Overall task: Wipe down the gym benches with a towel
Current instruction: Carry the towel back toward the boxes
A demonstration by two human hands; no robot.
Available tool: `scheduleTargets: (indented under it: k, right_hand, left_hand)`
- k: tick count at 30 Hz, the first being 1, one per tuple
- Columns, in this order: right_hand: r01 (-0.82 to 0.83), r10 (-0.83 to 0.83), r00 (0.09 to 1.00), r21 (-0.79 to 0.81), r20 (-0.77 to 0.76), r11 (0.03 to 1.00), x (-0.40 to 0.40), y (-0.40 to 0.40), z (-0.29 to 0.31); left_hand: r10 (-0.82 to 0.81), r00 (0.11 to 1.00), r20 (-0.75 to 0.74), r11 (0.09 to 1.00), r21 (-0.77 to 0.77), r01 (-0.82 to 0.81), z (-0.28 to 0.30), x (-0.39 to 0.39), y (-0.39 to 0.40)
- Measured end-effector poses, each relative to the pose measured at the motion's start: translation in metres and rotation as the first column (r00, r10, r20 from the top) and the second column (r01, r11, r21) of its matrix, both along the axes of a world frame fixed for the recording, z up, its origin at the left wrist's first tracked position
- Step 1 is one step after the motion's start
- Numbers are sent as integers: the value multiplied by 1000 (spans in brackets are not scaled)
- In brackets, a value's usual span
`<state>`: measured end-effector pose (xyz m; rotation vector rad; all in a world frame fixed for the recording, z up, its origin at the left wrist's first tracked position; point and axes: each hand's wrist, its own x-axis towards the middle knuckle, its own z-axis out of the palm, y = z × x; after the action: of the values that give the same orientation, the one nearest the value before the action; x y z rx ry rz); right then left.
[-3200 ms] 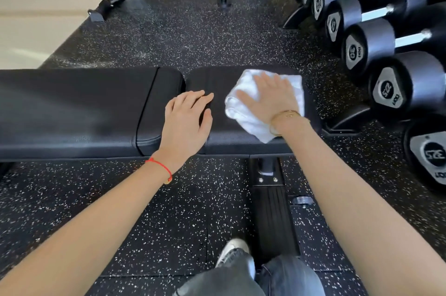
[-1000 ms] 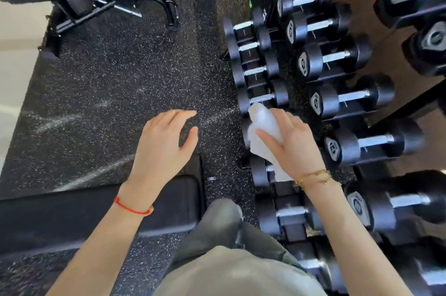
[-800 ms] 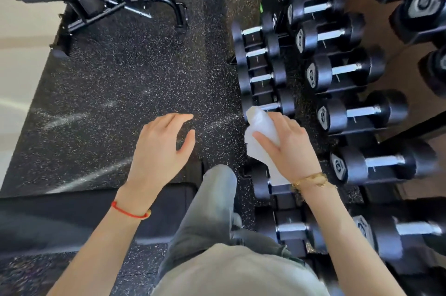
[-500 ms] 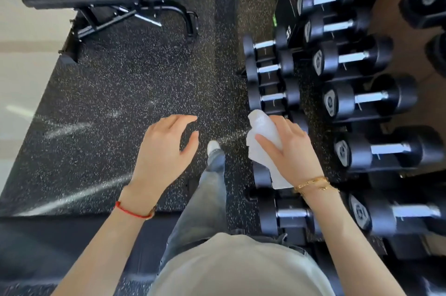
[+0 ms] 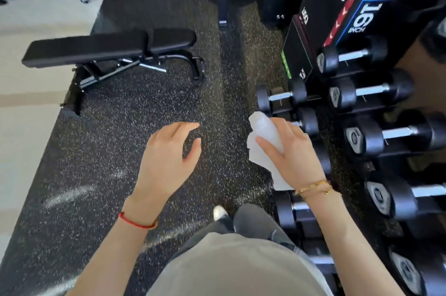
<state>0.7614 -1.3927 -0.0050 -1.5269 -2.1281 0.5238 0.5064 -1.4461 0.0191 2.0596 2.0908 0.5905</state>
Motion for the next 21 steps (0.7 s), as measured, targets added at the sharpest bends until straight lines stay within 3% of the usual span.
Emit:
scheduleTargets:
  k: [10,21]
  right_hand:
    - [59,-58,998,-35,18,998,-49,179,-18]
    - [114,-114,993,-47,-7,992,-62,441,-7]
  left_hand:
    - [13,996,91,999,-50,-9,-15,-49,179]
    - [-44,992,116,999,22,42,-4,-78,452]
